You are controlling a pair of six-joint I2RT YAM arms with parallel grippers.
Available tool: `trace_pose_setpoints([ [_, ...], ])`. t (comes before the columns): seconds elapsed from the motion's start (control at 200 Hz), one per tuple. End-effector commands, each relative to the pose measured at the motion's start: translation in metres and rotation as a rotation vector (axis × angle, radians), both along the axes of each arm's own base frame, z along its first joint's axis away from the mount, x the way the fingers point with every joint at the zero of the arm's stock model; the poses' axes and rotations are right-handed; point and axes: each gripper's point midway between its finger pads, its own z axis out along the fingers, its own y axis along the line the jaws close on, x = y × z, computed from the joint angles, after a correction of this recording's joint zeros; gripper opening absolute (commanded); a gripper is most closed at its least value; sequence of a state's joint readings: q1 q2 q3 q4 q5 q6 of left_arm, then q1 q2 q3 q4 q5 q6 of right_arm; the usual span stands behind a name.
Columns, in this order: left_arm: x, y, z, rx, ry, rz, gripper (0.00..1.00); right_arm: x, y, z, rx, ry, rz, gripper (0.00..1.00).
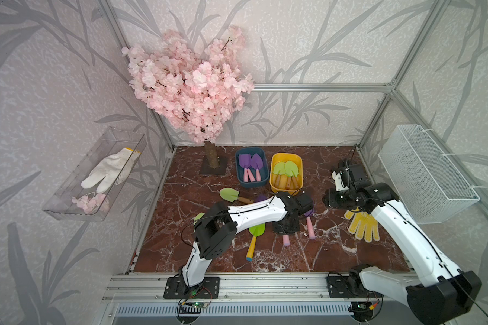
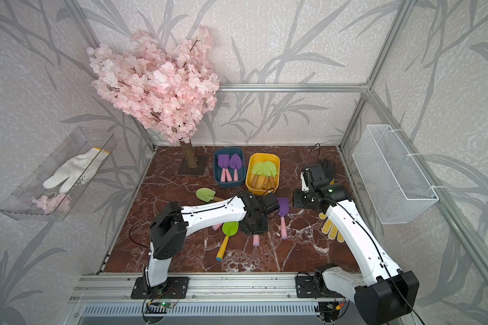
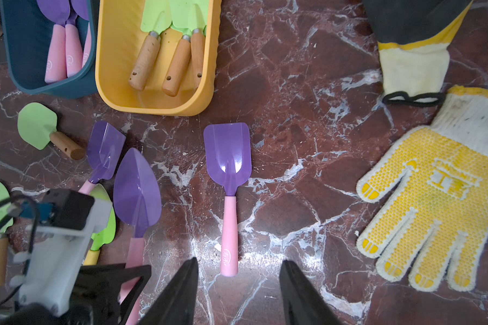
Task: Sort the small shovels by color and place them into the storage box
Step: Pick up the shovel from the center of the board.
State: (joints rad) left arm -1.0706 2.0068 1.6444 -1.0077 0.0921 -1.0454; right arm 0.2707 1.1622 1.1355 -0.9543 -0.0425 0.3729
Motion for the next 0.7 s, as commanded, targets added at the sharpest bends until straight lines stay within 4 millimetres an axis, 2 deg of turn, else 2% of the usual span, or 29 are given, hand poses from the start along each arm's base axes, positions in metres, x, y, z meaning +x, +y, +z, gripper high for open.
trace_pose_setpoints([
  [0.0, -0.002, 0.020, 0.061, 0.007, -0.078, -0.083, 0.16, -0.001, 0.000, 0.006, 0.014, -0.018, -0.004, 0.52],
  [0.16, 0.012, 0.039, 0.107, -0.017, -0.136, -0.104, 0.16, 0.001, 0.002, 0.006, 0.026, -0.019, -0.006, 0.52],
  [0.33, 0.046, 0.065, 0.148, -0.033, -0.212, -0.108, 0.15, 0.002, 0.005, 0.005, 0.041, -0.019, -0.003, 0.51],
  [0.49, 0.095, 0.089, 0.161, -0.076, -0.260, -0.064, 0.13, -0.001, 0.007, 0.002, 0.052, -0.008, 0.004, 0.51],
  [0.625, 0.135, 0.093, 0.163, -0.138, -0.283, -0.046, 0.13, -0.003, 0.009, 0.000, 0.069, -0.003, 0.007, 0.51],
  [0.695, 0.155, 0.093, 0.158, -0.182, -0.266, -0.040, 0.13, -0.004, 0.010, -0.002, 0.075, 0.005, 0.011, 0.51],
])
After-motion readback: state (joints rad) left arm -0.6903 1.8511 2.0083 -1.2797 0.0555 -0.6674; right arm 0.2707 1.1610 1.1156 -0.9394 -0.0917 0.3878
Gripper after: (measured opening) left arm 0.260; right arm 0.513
